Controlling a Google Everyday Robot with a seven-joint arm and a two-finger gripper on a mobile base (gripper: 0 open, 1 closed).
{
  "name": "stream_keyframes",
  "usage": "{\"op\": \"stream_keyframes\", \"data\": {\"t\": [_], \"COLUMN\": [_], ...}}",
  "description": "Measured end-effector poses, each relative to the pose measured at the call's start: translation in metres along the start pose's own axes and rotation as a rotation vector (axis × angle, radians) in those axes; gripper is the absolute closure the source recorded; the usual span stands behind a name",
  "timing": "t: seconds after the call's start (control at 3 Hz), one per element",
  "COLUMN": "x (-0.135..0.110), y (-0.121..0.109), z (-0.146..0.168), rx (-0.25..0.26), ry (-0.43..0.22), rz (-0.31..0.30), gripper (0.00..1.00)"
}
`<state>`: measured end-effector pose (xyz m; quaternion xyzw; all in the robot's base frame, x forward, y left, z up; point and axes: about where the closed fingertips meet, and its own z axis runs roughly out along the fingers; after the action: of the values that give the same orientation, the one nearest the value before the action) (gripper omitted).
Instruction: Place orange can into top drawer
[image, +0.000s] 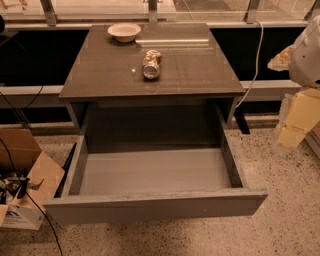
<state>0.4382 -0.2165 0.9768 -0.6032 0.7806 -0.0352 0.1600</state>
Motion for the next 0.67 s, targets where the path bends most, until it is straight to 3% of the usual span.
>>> {"op": "stream_keyframes", "data": {"t": [0.33,0.67], "x": [-0.001,-0.011], "y": [0.0,-0.007], "z": [-0.001,0.001], "rx": [0.003,0.01], "ry": [-0.002,-0.037], "rz": [0.002,0.053], "gripper": [0.0,0.0]}}
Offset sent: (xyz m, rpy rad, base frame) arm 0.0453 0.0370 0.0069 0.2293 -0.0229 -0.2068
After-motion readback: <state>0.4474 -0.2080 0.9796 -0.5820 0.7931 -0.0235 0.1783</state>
